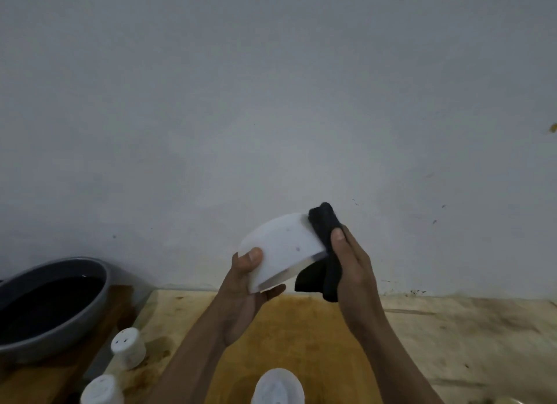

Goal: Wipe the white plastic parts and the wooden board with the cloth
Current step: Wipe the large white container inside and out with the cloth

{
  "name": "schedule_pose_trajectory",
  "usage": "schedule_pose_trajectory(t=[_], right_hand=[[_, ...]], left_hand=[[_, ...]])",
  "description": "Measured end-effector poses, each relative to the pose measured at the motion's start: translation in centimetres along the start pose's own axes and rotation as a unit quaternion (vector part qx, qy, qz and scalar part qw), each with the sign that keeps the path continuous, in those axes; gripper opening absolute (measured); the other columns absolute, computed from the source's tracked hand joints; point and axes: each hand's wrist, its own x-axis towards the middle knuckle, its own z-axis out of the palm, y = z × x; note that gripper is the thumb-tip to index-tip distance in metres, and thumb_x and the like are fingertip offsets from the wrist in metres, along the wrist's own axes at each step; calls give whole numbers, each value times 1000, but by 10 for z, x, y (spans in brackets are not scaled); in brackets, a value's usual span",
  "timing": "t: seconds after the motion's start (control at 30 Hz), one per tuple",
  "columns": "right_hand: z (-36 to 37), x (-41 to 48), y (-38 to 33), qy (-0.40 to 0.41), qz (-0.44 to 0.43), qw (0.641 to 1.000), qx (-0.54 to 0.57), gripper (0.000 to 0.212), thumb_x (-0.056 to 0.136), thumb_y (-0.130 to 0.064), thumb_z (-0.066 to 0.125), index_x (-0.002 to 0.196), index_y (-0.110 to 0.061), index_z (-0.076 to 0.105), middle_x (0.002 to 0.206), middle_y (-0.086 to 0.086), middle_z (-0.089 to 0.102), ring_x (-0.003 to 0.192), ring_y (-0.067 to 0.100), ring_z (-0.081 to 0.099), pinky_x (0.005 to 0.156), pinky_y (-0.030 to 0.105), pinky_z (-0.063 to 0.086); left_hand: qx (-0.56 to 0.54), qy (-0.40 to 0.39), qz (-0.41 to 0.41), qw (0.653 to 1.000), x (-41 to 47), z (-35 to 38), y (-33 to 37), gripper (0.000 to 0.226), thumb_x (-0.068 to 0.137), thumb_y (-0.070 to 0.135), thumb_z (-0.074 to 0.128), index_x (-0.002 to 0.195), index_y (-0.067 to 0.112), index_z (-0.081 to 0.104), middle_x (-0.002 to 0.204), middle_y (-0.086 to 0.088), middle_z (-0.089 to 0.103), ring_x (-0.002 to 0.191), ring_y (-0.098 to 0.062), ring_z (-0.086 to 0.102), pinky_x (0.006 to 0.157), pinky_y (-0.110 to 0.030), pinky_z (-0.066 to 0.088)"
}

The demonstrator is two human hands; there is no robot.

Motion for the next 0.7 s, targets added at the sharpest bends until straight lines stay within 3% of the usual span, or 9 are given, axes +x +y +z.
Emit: schedule_pose_trajectory(t=[0.1,0.2,0.27,0.37,0.43,0.5,0.6,0.7], right_hand=[[6,-2,7,3,-37,998,-55,30,103,-47,40,128,-47,56,108,-9,64,97,11,61,72,20,53],[14,-9,20,2,-152,972,-179,39,101,-42,35,135,-61,41,149,-18,41,139,8,39,105,37,47],[22,-12,24,-9,-197,958,-208,41,101,-42,34,139,-58,39,156,-16,30,146,16,30,102,50,48],[25,-5,17,-10,-126,988,-84,36,102,-42,36,133,-50,52,141,-16,48,130,17,50,85,52,57],[23,6,8,3,-8,1000,27,28,103,-43,40,122,-47,61,115,-10,66,103,17,65,75,40,61],[20,14,3,22,47,997,56,28,102,-43,40,114,-47,66,104,-12,71,93,9,68,71,23,57],[25,11,5,30,1,999,14,30,102,-48,40,126,-47,59,108,-17,67,98,7,64,77,24,55],[31,3,15,42,-87,993,-74,37,100,-44,37,135,-51,48,131,-18,54,116,9,55,84,39,57]], left_hand=[[37,23,48,998,8,-6,8,112,39,64,91,135,20,55,126,-14,66,107,-23,68,79,-32,61],[34,7,40,999,11,-12,8,106,50,60,91,140,19,55,138,-21,60,124,-36,61,95,-51,57],[33,1,40,999,10,-12,7,116,44,64,95,142,17,54,136,-23,62,126,-43,59,104,-63,50],[42,2,57,998,8,-13,13,119,35,60,99,136,13,58,128,-23,67,116,-37,66,91,-52,59],[17,-21,38,999,7,-16,19,117,28,56,100,129,12,61,120,-20,71,108,-32,70,79,-42,63],[35,-34,46,998,10,-15,23,111,30,59,99,125,14,63,120,-15,74,107,-26,72,77,-33,62],[86,-12,79,993,15,-14,33,107,34,70,93,125,22,62,117,-5,76,110,-21,71,83,-30,60],[91,-24,77,993,15,-17,40,93,40,67,93,123,34,67,132,-14,65,121,-35,61,103,-53,53]])
